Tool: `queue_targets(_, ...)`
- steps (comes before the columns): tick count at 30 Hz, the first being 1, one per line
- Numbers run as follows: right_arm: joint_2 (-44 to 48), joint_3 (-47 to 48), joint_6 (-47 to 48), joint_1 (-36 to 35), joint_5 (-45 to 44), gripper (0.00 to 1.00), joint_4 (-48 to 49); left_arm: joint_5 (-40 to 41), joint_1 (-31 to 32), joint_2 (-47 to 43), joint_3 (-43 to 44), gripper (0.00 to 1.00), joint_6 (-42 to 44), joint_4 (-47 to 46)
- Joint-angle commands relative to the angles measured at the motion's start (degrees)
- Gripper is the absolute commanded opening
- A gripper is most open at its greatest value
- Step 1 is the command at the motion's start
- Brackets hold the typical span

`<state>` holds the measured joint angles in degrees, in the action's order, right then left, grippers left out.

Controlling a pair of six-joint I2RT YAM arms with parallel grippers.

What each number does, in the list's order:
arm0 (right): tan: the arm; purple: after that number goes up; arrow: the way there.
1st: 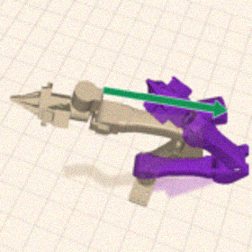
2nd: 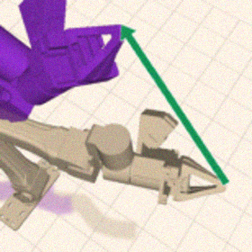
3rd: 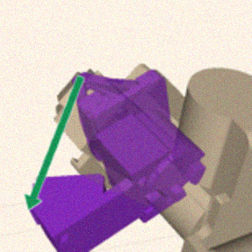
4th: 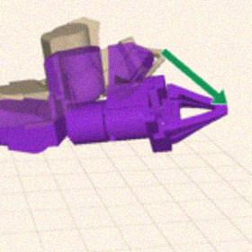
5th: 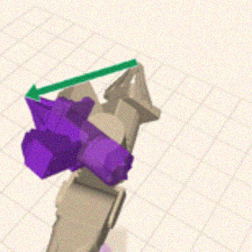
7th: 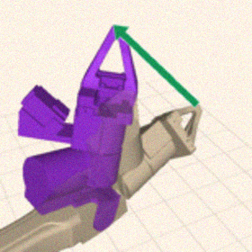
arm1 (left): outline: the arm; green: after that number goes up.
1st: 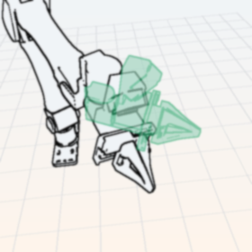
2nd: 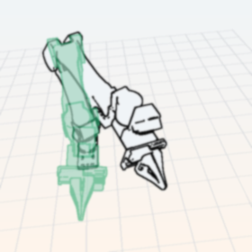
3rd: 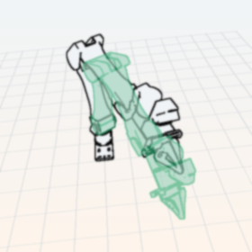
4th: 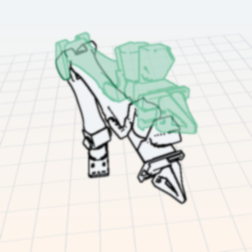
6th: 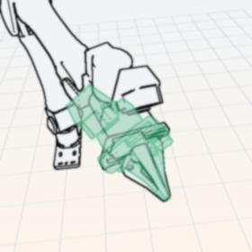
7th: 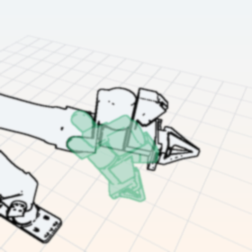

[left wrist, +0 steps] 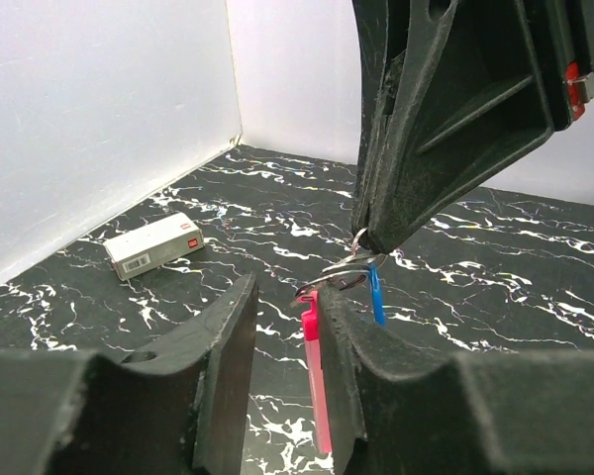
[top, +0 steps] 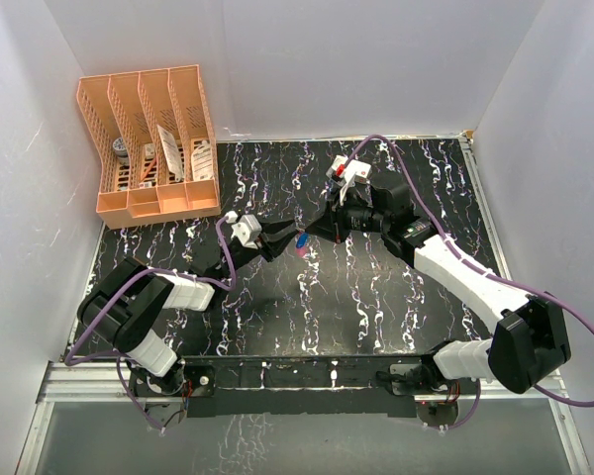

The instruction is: Put the keys on the keyring

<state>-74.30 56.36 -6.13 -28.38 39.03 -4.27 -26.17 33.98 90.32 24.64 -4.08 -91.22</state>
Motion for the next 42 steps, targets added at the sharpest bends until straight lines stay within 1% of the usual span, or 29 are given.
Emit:
queue_targets(1,0.5,-0.4,-0.3,0.2,0.8,0.00,4.0,-1.6,0.2,-2.4,0.5,0.28,0.3,-11.1)
queue_targets(9,0.5,-0.5,-0.6,0.2,1.1,0.00,4.4,-2.8,0.3,-1.7,1.2,0.24,0.0,-11.1)
queue_targets(17,0.1,-0.6,-0.7,0.2,1.3,0.00,4.7,-3.9,0.2,-1.1,2.4,0.22,-0.7,-11.1)
queue_targets(20,0.0,-0.5,-0.8,0.2,1.4,0.00,4.8,-4.2,0.3,-1.1,2.6,0.16,-0.8,-11.1)
queue_targets(25,0.0,-0.4,-0.8,0.3,1.5,0.00,5.0,-4.8,0.3,-1.0,2.8,0.09,-0.8,-11.1)
queue_targets(29,0.0,-0.4,-1.0,0.3,1.3,0.00,5.1,-4.8,0.3,-1.1,2.6,0.00,-0.8,-11.1)
queue_targets(33,0.0,-0.6,-1.6,0.3,1.4,0.00,5.9,-4.4,0.3,-1.3,2.4,0.00,-1.4,-11.1)
queue_targets(42,-0.1,-2.3,-3.4,0.3,1.1,0.00,8.3,0.2,0.3,-2.4,1.3,0.00,-5.2,-11.1)
